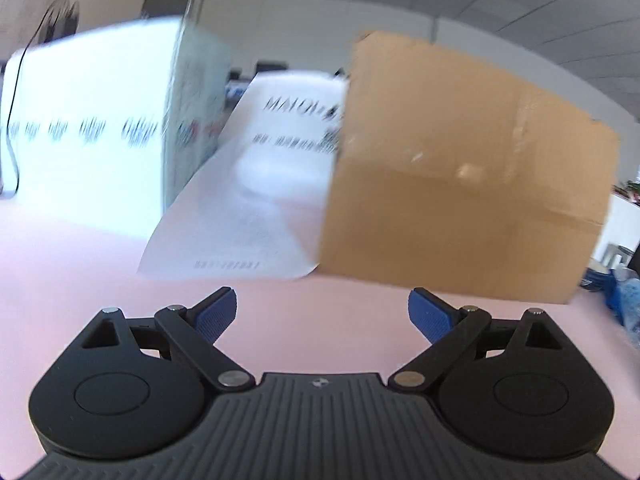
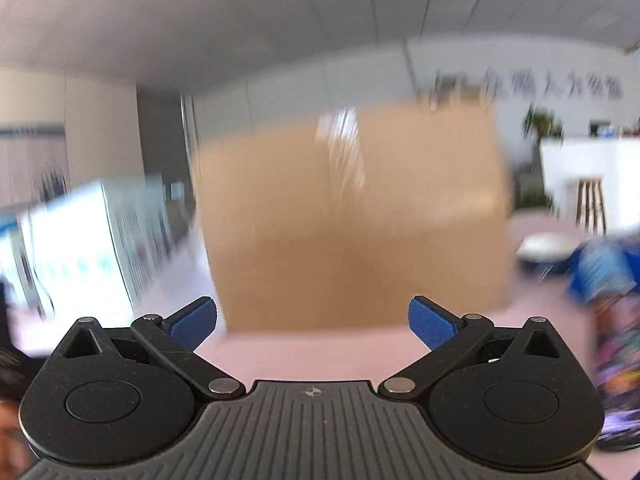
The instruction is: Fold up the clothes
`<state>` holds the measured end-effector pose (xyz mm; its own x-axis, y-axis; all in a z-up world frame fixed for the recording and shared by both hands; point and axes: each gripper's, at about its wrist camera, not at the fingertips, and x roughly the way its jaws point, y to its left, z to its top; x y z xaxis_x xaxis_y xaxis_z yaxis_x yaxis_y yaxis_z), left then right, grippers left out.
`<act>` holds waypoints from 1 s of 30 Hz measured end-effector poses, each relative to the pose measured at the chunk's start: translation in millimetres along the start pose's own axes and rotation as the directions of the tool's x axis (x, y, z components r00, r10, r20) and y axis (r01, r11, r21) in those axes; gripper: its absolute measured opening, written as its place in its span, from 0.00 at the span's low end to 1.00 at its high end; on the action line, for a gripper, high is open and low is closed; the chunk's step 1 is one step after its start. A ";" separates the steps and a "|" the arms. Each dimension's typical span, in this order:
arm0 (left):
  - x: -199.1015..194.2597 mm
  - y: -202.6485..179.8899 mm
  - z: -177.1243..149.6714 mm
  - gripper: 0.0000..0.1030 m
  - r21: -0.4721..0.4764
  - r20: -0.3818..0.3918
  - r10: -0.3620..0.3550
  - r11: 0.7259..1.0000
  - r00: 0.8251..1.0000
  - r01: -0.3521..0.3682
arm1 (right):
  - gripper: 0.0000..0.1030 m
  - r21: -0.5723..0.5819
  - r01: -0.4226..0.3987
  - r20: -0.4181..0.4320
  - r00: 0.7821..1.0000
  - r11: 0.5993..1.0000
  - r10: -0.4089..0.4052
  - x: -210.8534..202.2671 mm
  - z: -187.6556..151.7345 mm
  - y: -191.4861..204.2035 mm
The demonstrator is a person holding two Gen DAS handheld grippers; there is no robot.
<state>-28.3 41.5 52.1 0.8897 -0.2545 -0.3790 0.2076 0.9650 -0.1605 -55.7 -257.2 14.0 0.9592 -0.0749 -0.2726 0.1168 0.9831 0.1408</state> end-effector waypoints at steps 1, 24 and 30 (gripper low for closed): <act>4.1 1.6 -0.1 0.90 0.011 -0.007 0.015 1.000 1.000 -0.015 | 1.00 0.024 0.032 -0.030 0.999 0.999 -0.031 14.6 -2.0 1.5; 39.6 -11.2 -29.8 1.00 0.151 -0.264 0.109 0.986 0.958 -0.070 | 1.00 -0.125 0.160 -0.343 0.919 0.979 -0.194 106.1 -22.9 36.9; 42.0 -7.2 -29.0 1.00 0.148 -0.263 0.106 0.987 0.959 -0.069 | 1.00 -0.123 0.160 -0.343 0.919 0.979 -0.193 94.3 -26.8 25.9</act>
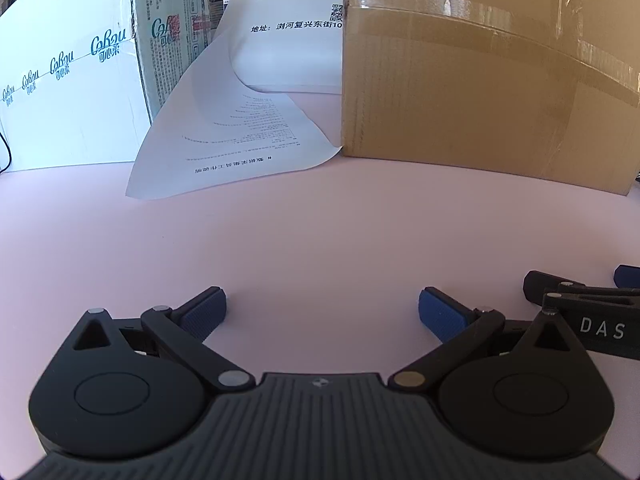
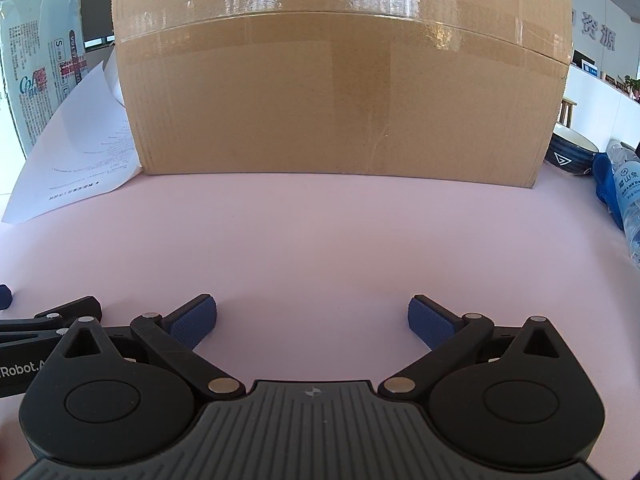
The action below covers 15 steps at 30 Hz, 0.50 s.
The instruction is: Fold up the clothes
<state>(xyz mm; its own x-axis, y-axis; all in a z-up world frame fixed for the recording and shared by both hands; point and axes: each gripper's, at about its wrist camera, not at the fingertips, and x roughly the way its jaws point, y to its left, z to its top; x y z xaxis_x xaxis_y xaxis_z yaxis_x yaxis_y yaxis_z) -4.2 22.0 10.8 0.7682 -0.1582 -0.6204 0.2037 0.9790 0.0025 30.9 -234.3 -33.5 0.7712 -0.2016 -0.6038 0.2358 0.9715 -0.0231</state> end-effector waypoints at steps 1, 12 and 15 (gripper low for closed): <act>-0.6 0.0 -0.3 1.00 0.000 0.000 0.000 1.000 1.000 0.000 | 1.00 0.000 0.000 0.000 1.000 1.000 0.000 -0.1 -0.1 0.0; -1.5 0.3 -1.4 1.00 0.002 0.000 0.003 1.000 1.000 -0.003 | 1.00 0.000 0.000 0.000 1.000 1.000 0.000 2.0 0.9 -0.4; -1.9 0.4 -1.6 1.00 0.002 0.000 0.003 1.000 1.000 -0.003 | 1.00 0.000 0.001 0.000 1.000 1.000 -0.001 2.3 1.0 -0.4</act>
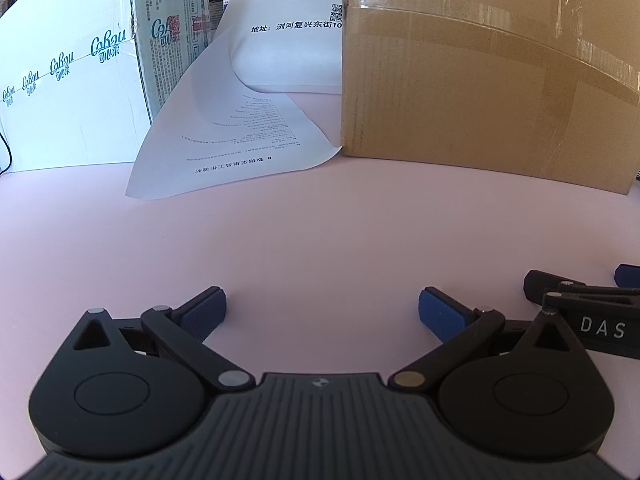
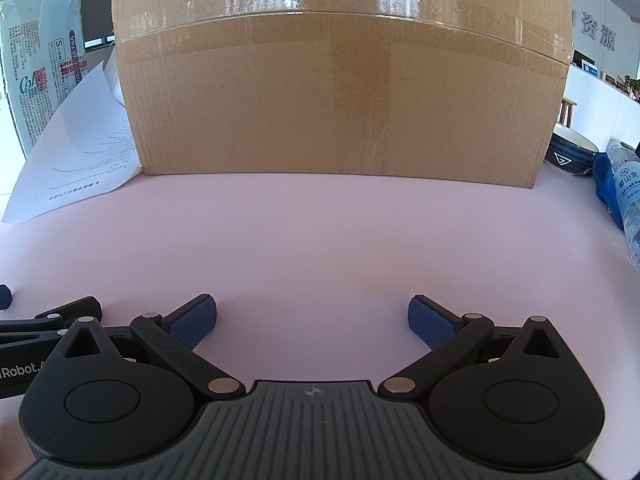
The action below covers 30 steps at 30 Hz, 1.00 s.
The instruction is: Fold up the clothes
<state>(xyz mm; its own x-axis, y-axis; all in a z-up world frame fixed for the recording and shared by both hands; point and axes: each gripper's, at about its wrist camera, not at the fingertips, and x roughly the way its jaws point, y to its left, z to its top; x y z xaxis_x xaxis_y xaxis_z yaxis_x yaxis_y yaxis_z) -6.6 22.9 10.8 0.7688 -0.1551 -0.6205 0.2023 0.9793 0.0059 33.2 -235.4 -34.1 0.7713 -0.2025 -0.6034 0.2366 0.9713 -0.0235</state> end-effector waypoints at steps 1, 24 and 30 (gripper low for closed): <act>-0.3 0.0 0.0 1.00 0.000 0.000 0.000 1.000 1.000 0.000 | 1.00 0.000 0.000 0.000 1.000 1.000 0.000 0.0 0.0 0.0; -2.1 0.4 -0.7 1.00 -0.005 -0.001 -0.005 1.000 1.000 0.005 | 1.00 0.001 0.002 0.000 1.000 1.000 -0.002 -1.1 -0.7 0.9; -2.5 0.8 -0.5 1.00 -0.006 -0.001 -0.005 1.000 1.000 0.005 | 1.00 0.001 0.002 0.000 1.000 1.000 -0.002 -1.2 -0.4 0.2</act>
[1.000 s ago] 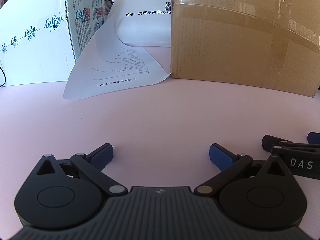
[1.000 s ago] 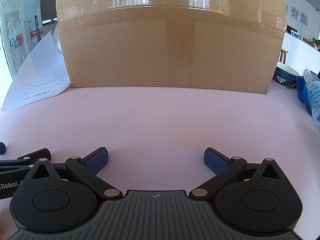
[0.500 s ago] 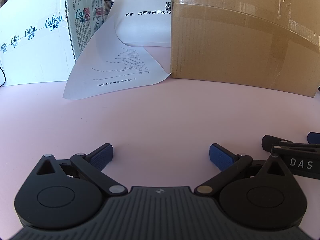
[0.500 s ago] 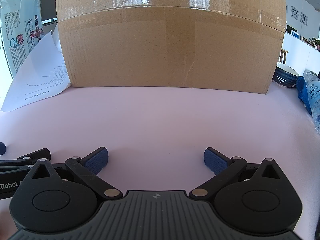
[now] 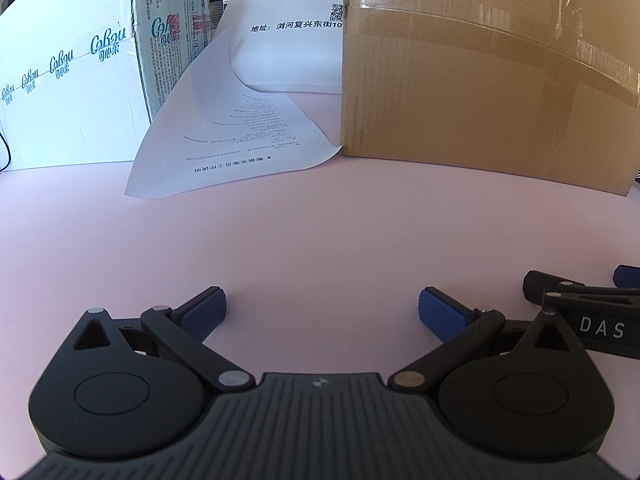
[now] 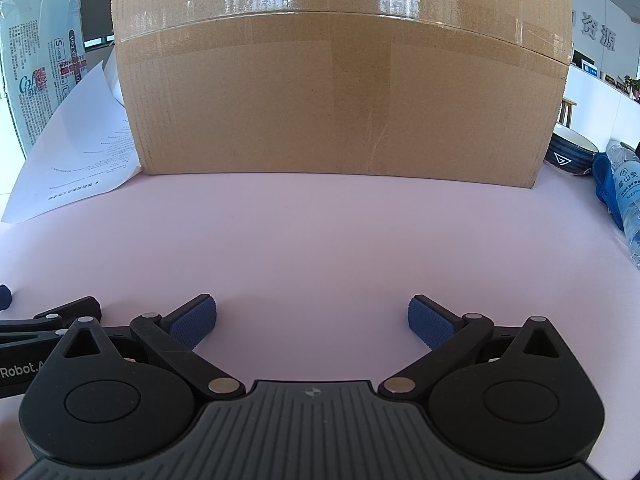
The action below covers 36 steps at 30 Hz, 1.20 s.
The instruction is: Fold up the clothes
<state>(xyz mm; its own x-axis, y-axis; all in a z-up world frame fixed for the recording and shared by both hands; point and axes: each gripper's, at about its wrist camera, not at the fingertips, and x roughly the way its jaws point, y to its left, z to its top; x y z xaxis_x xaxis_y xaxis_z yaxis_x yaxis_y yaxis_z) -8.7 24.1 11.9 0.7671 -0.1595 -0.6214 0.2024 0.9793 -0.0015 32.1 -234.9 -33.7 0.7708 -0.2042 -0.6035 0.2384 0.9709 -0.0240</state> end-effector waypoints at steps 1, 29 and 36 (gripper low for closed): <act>0.0 0.0 0.1 1.00 0.000 0.000 0.000 1.000 1.000 0.000 | 1.00 0.000 0.000 0.000 1.000 1.000 0.000 0.0 0.0 -0.1; 2.1 1.6 0.3 1.00 0.000 0.000 0.001 1.000 1.000 -0.001 | 1.00 0.000 0.001 -0.001 1.000 1.000 -0.001 -0.9 0.2 0.8; 1.1 0.4 -0.4 1.00 0.000 0.000 0.002 1.000 1.000 -0.002 | 1.00 0.000 0.002 -0.001 1.000 1.000 -0.002 -1.6 0.4 1.8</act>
<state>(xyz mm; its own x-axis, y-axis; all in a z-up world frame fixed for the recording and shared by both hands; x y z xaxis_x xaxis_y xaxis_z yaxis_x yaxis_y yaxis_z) -8.0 24.3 10.9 0.7676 -0.1575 -0.6213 0.2010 0.9796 -0.0001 31.5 -232.9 -32.4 0.7699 -0.2060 -0.6040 0.2402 0.9704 -0.0248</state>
